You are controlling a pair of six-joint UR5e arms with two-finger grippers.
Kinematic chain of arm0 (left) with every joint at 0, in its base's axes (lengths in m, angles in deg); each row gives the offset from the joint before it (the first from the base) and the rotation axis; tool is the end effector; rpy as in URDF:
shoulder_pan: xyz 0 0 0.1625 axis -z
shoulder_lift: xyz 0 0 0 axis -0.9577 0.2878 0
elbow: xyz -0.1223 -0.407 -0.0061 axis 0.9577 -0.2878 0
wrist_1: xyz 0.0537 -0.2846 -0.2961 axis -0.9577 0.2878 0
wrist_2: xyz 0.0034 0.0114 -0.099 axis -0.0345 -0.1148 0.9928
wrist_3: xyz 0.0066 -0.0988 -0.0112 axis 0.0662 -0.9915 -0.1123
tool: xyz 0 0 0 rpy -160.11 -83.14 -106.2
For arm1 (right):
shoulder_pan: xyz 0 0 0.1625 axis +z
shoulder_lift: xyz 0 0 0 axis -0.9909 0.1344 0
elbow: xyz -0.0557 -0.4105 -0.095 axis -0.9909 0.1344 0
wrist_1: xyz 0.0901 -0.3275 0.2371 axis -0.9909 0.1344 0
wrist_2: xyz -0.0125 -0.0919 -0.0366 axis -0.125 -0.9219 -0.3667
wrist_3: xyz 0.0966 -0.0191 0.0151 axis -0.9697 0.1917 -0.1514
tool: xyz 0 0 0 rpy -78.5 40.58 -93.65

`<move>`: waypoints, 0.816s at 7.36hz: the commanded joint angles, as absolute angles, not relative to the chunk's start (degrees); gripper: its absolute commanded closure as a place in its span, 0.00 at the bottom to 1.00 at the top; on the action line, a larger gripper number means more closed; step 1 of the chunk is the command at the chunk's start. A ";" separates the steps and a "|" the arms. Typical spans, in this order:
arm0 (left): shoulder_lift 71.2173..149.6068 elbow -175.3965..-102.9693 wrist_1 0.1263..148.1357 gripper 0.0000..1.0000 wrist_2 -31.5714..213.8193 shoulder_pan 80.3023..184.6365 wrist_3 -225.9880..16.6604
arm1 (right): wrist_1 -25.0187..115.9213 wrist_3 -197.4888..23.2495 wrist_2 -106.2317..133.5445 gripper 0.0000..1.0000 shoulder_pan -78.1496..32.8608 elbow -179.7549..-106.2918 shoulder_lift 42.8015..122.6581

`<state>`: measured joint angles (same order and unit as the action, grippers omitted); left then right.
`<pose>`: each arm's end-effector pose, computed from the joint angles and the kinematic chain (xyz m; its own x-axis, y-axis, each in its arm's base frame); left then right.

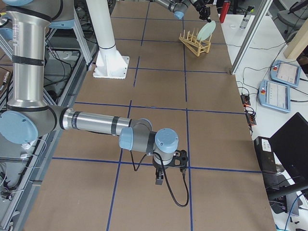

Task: Place plate on rack
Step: 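Lower the upright plate into a slot of the wooden rack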

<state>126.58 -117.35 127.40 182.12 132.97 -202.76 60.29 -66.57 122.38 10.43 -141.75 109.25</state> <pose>0.2768 -0.6621 0.3000 -0.2706 -0.2471 -0.9304 0.5422 0.7595 -0.3594 0.0874 -0.4313 0.7018 0.7434 0.0375 0.6678 0.0055 0.9980 -0.0622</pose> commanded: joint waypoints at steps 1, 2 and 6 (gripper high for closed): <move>126.07 -117.38 127.39 1.00 182.00 132.60 -201.91 | 60.29 -66.58 122.38 0.00 10.45 -141.70 109.25; 125.63 -117.38 127.39 0.89 182.00 132.60 -200.17 | 60.29 -66.58 122.38 0.00 10.45 -141.79 109.25; 125.27 -118.87 125.56 0.00 183.22 132.69 -199.54 | 60.29 -66.58 122.38 0.00 10.36 -141.70 109.25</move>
<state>125.36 -117.98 126.78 182.46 132.68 -199.92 60.29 -66.58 122.38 10.37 -141.77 109.25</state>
